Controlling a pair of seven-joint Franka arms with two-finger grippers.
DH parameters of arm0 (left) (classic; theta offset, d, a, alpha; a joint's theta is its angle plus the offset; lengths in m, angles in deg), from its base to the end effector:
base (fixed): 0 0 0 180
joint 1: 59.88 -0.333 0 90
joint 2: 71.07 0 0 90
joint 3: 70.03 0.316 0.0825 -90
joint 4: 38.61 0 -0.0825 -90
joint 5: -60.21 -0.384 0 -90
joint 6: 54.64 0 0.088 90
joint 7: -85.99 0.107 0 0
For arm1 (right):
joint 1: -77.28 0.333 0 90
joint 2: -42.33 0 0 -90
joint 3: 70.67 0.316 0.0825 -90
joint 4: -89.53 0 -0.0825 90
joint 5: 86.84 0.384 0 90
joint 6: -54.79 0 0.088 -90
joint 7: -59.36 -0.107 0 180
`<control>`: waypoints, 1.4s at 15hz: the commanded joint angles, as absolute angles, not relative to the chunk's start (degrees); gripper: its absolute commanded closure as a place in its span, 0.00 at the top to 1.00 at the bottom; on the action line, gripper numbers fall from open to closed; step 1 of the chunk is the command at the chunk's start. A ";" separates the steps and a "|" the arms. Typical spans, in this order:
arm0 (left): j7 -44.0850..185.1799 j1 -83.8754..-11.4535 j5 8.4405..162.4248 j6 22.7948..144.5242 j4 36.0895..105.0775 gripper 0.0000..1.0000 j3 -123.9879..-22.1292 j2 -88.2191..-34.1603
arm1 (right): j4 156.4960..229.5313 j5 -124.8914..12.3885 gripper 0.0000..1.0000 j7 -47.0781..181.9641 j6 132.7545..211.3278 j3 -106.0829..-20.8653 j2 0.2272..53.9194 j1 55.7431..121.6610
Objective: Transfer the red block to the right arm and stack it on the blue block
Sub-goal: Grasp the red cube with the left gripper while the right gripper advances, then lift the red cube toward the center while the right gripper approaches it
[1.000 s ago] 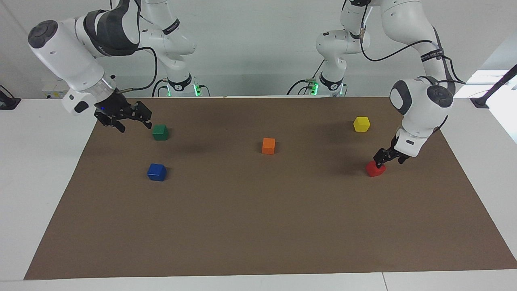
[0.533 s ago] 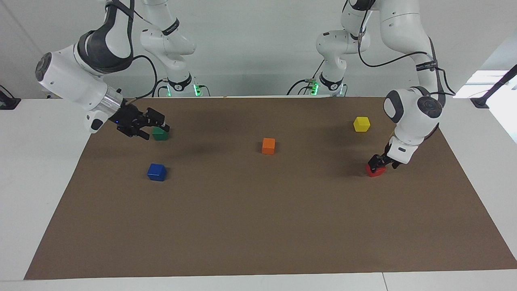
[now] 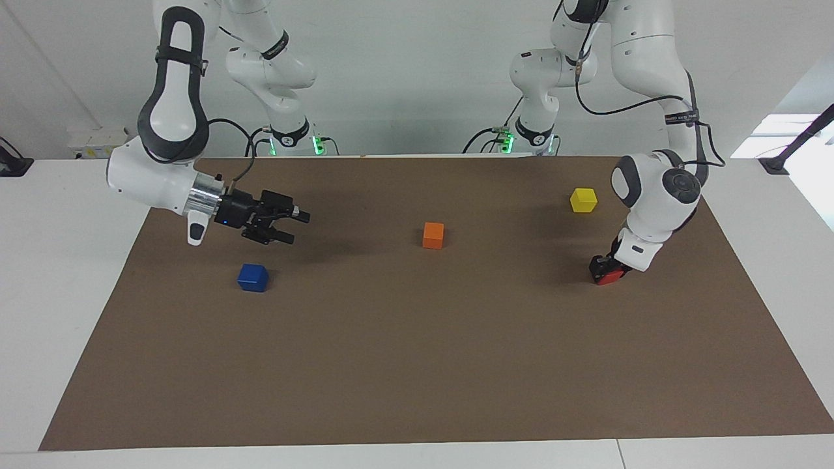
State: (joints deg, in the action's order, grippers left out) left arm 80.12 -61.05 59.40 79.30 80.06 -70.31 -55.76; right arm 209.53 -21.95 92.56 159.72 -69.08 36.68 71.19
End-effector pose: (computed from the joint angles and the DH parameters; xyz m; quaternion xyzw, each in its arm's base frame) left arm 0.5845 0.0094 0.3017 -0.9985 -0.0541 0.0002 0.0045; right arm 0.5489 0.0299 0.3893 -0.8604 0.0163 -0.0132 0.5093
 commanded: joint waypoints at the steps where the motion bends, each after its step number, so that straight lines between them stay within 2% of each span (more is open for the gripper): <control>1: 76.43 -60.32 59.06 71.36 76.99 0.00 -71.43 -57.27 | 209.85 -13.74 1.00 100.72 160.35 -68.66 31.98 72.70; 7: 59.39 -59.44 65.73 36.65 54.06 0.00 -75.48 -59.03 | 205.02 1.55 1.00 105.58 158.08 -68.39 24.32 78.32; 10: 48.43 -59.35 72.93 27.47 47.45 0.00 -77.59 -60.43 | 204.40 8.06 1.00 107.52 153.43 -67.78 22.47 79.38; 13: 29.70 -59.00 82.25 26.66 45.68 0.00 -77.85 -61.49 | 203.70 13.60 1.00 107.61 144.73 -67.51 19.83 80.17; 16: 18.11 -59.00 83.93 28.06 44.97 0.00 -83.28 -62.37 | 201.60 13.97 1.00 107.61 140.50 -67.42 17.73 81.58; 21: -6.95 -59.00 84.91 38.50 45.67 0.00 -89.88 -63.08 | 200.53 14.75 1.00 107.87 133.47 -67.42 13.95 83.69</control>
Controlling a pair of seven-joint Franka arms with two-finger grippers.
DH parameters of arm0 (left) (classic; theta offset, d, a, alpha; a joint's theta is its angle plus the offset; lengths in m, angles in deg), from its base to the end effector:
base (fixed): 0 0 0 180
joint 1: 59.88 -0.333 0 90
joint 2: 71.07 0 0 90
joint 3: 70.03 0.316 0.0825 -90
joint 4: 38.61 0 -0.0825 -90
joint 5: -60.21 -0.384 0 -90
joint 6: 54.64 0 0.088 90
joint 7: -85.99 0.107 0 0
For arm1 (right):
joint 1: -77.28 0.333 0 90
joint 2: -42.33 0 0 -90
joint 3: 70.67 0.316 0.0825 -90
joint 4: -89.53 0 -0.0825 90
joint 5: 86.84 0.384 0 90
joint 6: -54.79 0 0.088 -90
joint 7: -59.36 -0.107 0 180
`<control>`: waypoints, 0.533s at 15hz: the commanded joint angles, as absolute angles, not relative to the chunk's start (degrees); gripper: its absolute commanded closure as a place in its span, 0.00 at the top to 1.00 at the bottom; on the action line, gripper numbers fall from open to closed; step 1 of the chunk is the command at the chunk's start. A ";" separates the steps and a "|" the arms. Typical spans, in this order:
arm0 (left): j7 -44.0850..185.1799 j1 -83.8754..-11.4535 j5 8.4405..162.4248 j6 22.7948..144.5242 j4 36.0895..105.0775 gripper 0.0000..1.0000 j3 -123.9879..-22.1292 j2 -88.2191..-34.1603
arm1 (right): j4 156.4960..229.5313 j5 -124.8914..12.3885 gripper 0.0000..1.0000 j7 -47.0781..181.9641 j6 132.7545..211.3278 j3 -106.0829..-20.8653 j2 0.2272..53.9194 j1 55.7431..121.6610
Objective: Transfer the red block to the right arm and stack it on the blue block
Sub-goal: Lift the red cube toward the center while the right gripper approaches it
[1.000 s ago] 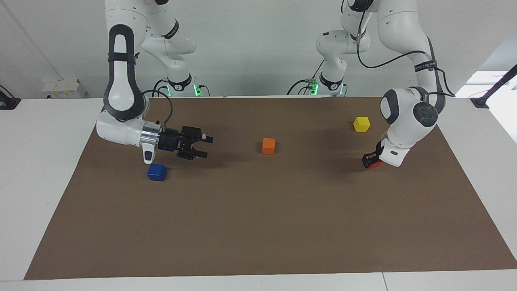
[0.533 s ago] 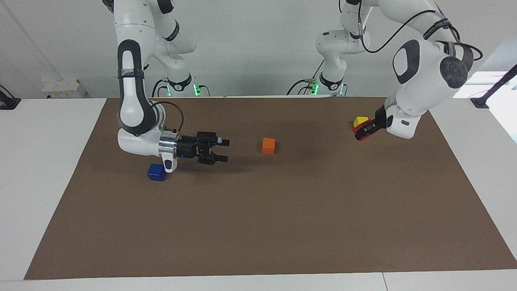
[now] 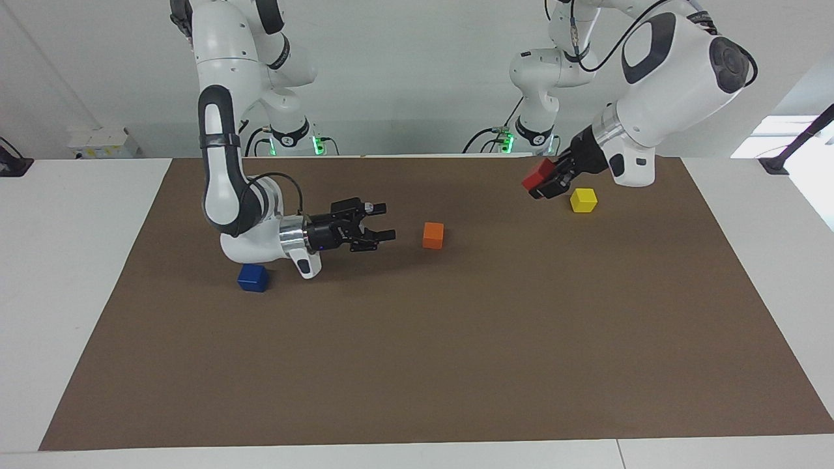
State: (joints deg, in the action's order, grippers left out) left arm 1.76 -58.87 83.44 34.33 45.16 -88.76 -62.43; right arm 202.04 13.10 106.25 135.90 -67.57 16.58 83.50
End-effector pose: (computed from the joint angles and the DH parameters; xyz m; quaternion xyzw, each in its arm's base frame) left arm 0.5516 -0.2275 0.6025 0.8224 0.5220 -0.1927 0.1187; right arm 0.5653 0.2091 0.3145 -0.6106 -0.0364 0.0575 0.7890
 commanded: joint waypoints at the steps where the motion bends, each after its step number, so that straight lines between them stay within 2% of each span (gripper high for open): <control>1: -11.17 -59.00 85.34 40.79 45.67 0.00 -90.76 -63.16 | 200.53 16.85 1.00 108.13 131.72 -66.64 12.81 83.87; 5: -18.34 -59.18 91.30 46.87 49.87 0.00 -90.95 -67.11 | 200.53 25.03 1.00 109.89 127.05 -65.67 11.30 87.29; 8: -18.25 -59.00 94.22 54.40 60.49 0.00 -90.86 -74.48 | 201.14 29.50 1.00 109.89 122.93 -63.92 10.86 88.08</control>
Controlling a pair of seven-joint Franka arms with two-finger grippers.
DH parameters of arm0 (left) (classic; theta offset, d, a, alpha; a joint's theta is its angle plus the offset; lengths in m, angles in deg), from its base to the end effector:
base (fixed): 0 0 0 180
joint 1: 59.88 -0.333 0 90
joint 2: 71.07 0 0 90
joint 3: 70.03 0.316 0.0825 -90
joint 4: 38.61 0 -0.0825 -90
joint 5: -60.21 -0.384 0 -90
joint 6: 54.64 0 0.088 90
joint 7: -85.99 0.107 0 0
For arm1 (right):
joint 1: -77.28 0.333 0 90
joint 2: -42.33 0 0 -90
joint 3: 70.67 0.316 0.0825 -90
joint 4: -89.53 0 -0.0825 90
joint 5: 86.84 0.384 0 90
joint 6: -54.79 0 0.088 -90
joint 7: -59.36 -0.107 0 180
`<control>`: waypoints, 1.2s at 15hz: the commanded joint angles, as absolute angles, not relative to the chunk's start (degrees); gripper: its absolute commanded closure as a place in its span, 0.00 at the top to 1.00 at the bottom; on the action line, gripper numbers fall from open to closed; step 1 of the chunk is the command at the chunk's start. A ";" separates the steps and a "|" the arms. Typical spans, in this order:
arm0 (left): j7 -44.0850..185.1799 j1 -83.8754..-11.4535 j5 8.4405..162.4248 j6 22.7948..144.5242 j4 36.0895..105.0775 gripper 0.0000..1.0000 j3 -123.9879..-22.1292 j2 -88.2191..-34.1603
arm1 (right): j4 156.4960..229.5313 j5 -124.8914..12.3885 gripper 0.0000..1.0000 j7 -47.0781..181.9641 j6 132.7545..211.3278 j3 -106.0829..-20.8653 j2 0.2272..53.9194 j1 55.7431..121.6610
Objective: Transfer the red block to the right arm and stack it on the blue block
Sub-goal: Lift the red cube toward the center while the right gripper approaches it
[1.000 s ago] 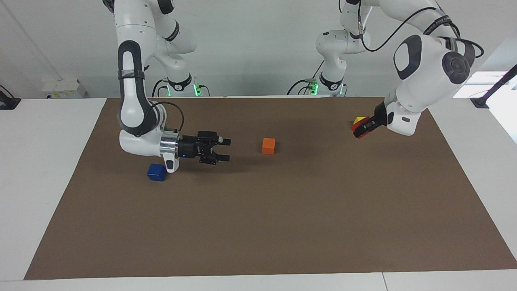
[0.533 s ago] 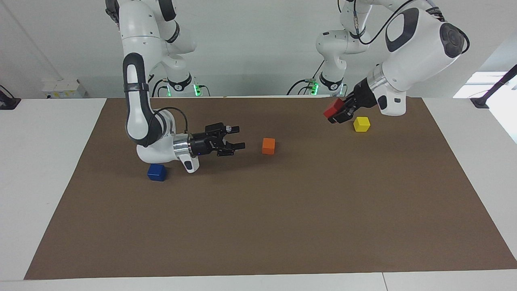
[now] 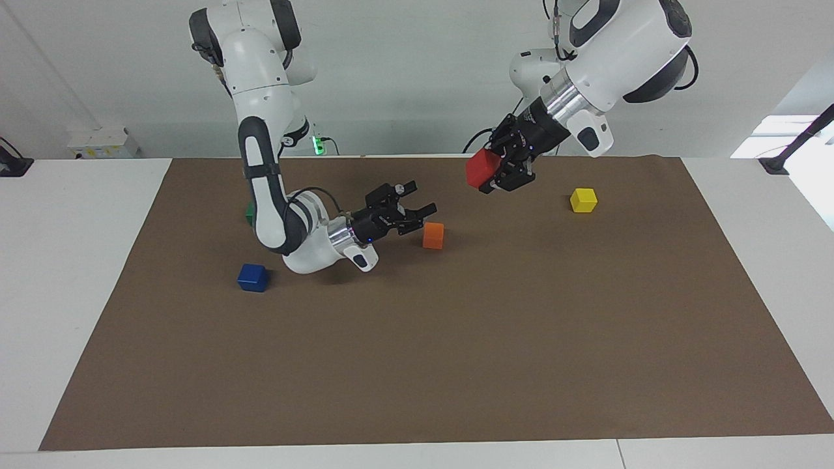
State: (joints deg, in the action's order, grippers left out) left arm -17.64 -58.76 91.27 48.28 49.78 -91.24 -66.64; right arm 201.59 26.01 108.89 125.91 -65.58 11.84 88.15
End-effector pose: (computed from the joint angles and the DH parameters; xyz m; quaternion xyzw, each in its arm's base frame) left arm 0.5407 -0.2596 0.6316 0.7006 0.6512 -0.2087 0.2040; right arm 0.5471 0.2745 0.3072 -0.4891 -0.0340 0.0753 0.8683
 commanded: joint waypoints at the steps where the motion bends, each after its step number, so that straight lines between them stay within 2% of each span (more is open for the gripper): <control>1: -18.25 -58.92 94.22 56.26 63.22 0.00 -91.21 -75.63 | 201.23 31.96 1.00 109.55 121.60 -63.82 10.86 88.96; 9: -18.07 -57.86 96.24 58.91 66.76 0.00 -92.09 -78.37 | 199.75 39.36 1.00 111.38 121.94 -63.38 11.04 89.67; 13: -18.33 -55.49 96.24 63.30 69.84 0.00 -92.09 -80.04 | 195.88 43.15 1.00 112.35 127.20 -63.55 10.07 93.44; 18: -18.51 -54.70 97.74 66.65 70.02 0.00 -92.70 -79.86 | 195.35 43.76 1.00 112.53 127.57 -63.47 9.90 93.80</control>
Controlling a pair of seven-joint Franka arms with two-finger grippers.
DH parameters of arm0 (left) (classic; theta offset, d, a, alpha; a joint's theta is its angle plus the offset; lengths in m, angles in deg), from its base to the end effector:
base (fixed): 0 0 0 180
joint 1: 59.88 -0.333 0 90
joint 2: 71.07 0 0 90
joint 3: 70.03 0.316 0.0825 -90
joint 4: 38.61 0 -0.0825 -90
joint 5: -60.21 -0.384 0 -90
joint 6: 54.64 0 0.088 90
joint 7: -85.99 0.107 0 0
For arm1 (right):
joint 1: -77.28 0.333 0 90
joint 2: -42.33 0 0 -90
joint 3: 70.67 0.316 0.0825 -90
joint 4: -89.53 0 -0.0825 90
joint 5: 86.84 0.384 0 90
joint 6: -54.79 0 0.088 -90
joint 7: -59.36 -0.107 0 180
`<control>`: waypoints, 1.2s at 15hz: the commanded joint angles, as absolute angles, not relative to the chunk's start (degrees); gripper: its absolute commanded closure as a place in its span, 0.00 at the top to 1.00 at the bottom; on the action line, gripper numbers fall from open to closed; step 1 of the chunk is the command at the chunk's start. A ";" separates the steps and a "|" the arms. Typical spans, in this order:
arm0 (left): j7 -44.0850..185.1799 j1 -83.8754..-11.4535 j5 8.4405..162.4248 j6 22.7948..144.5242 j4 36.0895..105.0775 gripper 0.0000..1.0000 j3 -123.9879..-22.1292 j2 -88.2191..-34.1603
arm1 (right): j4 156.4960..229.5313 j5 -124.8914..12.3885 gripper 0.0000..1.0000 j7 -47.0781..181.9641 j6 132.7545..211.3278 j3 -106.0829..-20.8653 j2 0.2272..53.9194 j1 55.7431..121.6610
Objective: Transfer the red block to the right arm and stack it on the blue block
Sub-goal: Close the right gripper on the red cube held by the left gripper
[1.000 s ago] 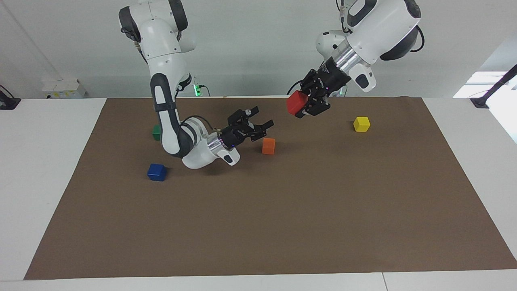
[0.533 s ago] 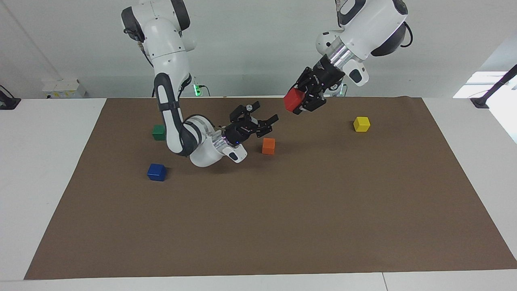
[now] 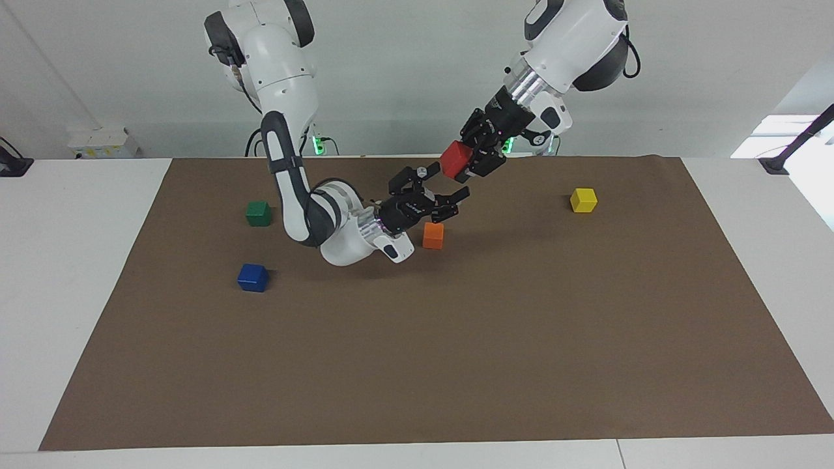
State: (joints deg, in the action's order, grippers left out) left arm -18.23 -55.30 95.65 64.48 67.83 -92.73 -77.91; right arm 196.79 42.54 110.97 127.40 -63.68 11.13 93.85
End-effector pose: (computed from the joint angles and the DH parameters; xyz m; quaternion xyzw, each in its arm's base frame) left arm 0.4788 -0.2925 0.6049 0.6784 0.6664 -0.1758 0.2545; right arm 0.5590 0.3386 0.3513 -0.4052 -0.0139 0.0103 0.9141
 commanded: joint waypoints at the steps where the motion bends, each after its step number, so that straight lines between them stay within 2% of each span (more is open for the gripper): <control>1: -18.60 -54.70 97.74 67.09 70.10 0.00 -92.71 -79.86 | 195.26 43.85 1.00 112.53 127.48 -63.38 9.90 93.80; 11: -20.26 -54.78 97.83 69.72 70.90 0.00 -92.71 -79.69 | 194.64 47.63 1.00 112.27 124.67 -62.15 10.07 94.50; 12: -20.62 -54.70 97.83 69.90 70.90 0.00 -92.79 -79.69 | 194.64 47.37 0.99 112.18 124.49 -62.15 10.07 94.33; 16: -20.62 -54.78 97.83 69.91 70.90 0.00 -92.79 -79.69 | 194.64 47.02 0.83 112.00 125.02 -62.24 10.07 94.07; 18: -20.62 -54.78 97.82 69.91 70.90 0.00 -92.88 -79.69 | 194.64 46.93 0.81 111.92 125.46 -62.32 10.07 93.98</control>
